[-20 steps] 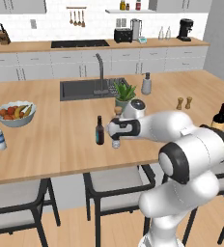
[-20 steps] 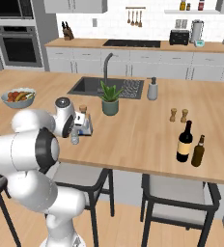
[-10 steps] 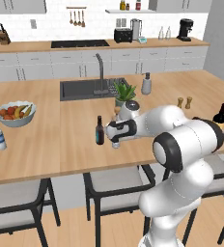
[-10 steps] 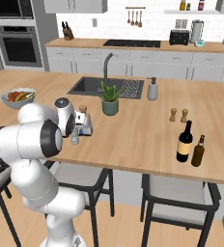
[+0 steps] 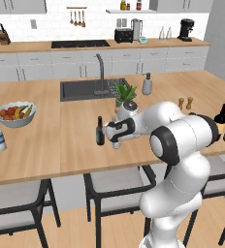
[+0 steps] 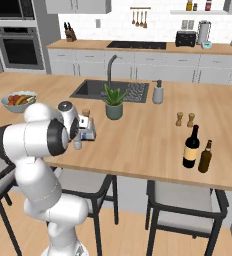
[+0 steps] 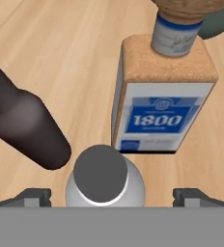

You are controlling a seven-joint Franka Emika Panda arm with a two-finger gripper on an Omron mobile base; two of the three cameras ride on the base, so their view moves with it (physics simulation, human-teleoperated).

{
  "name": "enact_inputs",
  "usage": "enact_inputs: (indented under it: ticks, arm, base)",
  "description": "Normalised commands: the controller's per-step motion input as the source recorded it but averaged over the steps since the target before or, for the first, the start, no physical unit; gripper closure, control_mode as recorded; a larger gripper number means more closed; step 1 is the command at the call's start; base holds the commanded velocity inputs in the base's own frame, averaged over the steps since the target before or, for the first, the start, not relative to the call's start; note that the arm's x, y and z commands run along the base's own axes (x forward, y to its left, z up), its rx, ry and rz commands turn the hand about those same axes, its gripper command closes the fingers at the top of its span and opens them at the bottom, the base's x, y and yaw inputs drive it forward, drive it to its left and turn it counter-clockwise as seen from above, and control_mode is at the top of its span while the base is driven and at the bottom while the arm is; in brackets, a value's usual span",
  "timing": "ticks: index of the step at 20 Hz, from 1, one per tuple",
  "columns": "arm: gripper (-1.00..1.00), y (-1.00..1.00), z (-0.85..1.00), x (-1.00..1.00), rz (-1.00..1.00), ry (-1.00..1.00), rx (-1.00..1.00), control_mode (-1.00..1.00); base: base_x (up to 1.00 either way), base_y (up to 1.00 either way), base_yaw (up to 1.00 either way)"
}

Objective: Move the plastic bottles in the middle to the plastics group, and the glass bottles in the middle to the glass group.

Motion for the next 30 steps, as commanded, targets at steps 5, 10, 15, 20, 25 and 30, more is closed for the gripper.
enact_inputs:
  ticks: [5, 10, 15, 20, 25, 30]
  arm:
    - [-1.00, 0.00, -0.17, 0.03, 0.00, 0.00, 0.00, -1.00]
    - [1.00, 0.00, -0.14, 0.00, 0.00, -0.02, 0.00, -1.00]
    - [1.00, 0.00, -0.04, 0.00, 0.00, -0.09, 0.00, -1.00]
    - [1.00, 0.01, 0.10, -0.37, 0.08, -0.02, 0.05, -1.00]
    - [1.00, 0.22, 0.28, -0.57, 0.19, 0.12, 0.15, -1.00]
    - [1.00, 0.42, 0.32, -0.50, 0.25, 0.14, 0.09, -1.00]
  base:
    - [0.00, 0.00, 0.00]
    - [0.00, 0.00, 0.00]
    - [0.00, 0.00, 0.00]
    - [0.00, 0.00, 0.00]
    - [0.00, 0.00, 0.00]
    - [0.00, 0.00, 0.00]
